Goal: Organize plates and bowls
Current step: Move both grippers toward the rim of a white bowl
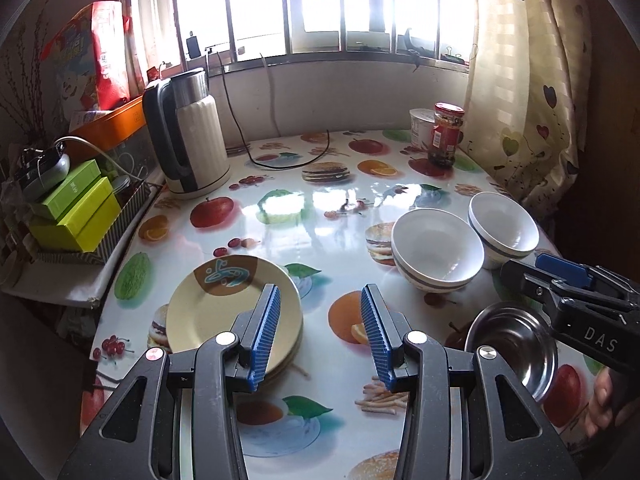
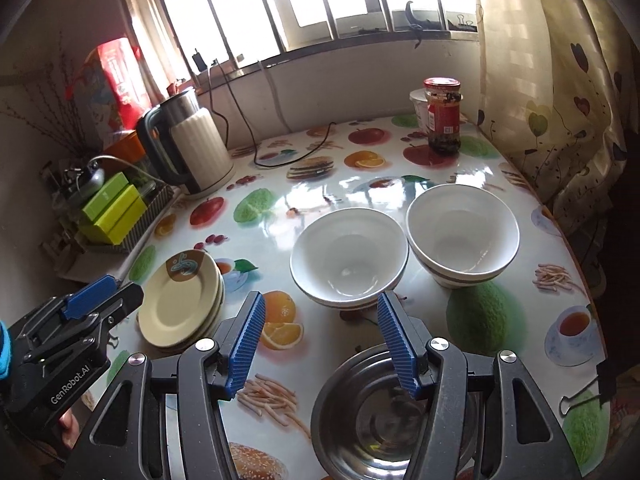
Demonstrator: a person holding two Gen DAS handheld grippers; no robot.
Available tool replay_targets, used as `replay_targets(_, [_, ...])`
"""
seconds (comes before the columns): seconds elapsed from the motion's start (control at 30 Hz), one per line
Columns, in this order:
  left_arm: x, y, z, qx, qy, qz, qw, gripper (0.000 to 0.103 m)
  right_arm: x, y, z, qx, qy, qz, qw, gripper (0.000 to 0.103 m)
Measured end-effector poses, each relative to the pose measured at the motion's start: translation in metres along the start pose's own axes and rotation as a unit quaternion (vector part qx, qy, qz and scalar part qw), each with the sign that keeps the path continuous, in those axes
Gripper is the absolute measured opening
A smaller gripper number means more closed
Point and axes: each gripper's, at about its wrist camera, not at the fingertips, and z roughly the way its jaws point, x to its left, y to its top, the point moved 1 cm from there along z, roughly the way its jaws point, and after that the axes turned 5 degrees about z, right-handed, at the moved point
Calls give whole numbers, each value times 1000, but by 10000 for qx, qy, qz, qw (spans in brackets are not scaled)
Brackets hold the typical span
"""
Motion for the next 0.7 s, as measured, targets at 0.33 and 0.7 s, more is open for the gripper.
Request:
replay_targets(0.33, [-14,13,39,323,-533,-163,9979,43,-42,6,2,11,-307,270,9992,60])
replay_targets(0.7, [-18,31,91,657,-1244,-466,9890,43,-52,15,32,289,-416,244,9984,60])
